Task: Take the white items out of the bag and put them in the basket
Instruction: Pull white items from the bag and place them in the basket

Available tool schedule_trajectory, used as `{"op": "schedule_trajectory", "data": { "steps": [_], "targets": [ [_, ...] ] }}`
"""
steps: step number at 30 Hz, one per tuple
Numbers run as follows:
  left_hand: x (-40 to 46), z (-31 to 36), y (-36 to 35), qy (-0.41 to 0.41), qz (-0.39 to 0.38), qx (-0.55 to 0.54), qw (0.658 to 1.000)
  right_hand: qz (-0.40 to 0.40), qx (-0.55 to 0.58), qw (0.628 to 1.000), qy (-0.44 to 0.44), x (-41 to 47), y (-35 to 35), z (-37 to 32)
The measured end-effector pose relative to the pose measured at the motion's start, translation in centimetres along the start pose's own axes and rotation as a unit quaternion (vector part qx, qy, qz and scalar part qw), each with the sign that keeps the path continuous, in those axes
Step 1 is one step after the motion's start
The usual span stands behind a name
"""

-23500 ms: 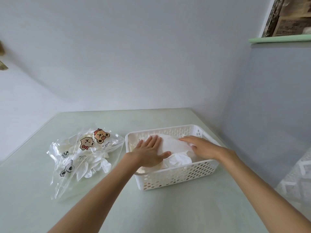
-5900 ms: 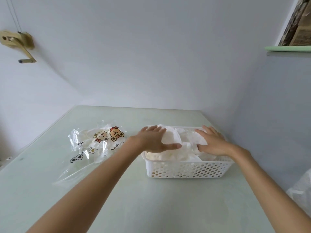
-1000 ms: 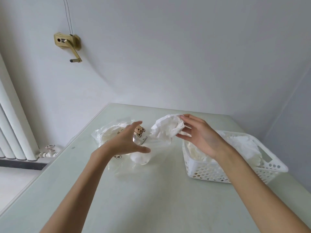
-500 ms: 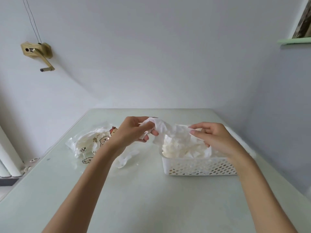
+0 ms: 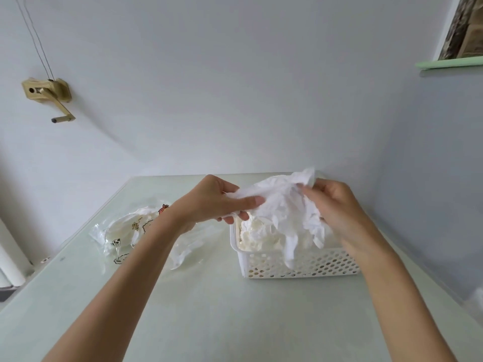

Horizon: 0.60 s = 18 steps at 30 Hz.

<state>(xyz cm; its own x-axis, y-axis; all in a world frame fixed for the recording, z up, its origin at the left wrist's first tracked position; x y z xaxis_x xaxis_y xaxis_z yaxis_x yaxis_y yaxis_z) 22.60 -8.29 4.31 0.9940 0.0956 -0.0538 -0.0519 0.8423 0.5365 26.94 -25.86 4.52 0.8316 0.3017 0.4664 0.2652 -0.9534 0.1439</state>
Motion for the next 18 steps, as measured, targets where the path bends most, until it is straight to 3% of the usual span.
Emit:
{"op": "schedule_trajectory", "data": {
  "steps": [3, 5, 7, 10, 12, 16, 18],
  "targets": [
    [-0.3, 0.6, -2.4, -0.022, -0.043, 0.029, 0.998, 0.074, 0.002, 0.996, -0.041, -0.1, 0.5, 1.9],
    [-0.3, 1.0, -2.8, -0.04, -0.032, 0.01, 0.999, 0.108, 0.039, 0.991, -0.064, 0.0, 0.4, 2.8],
    [0.1, 1.2, -1.7, -0.059, 0.009, -0.012, 0.998, 0.081, 0.088, 0.99, -0.073, 0.1, -0.1, 2.8],
    [0.6, 1.0, 0.7, -0.094, 0.107, 0.042, 0.989, -0.02, 0.059, 0.994, -0.085, -0.5, -1.2, 2.5],
    [0.8, 0.8, 1.7, -0.107, 0.165, 0.064, 0.978, -0.016, 0.034, 0.995, -0.089, -0.8, -0.6, 3.2],
    [0.7, 0.2, 2.9, -0.107, 0.235, -0.102, 0.961, 0.052, 0.048, 0.985, -0.155, -1.7, 1.9, 6.0],
    [0.0, 0.4, 3.7, -0.123, 0.256, -0.146, 0.948, 0.035, 0.033, 0.983, -0.177, -2.4, 3.3, 6.9]
  ]
}}
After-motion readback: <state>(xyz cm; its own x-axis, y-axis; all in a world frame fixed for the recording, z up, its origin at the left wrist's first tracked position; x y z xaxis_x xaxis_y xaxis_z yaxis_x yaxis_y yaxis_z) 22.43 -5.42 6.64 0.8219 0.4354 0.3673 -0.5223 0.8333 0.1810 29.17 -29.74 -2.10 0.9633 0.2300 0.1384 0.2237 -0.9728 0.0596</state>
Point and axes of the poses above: each hand's wrist, its own x-axis towards the middle knuckle, its own y-axis out of the back of the hand, z = x × y, the point moved 10 cm from there along x, towards the middle knuckle, and after that the axes turned 7 degrees about y, right-handed, at the moved point
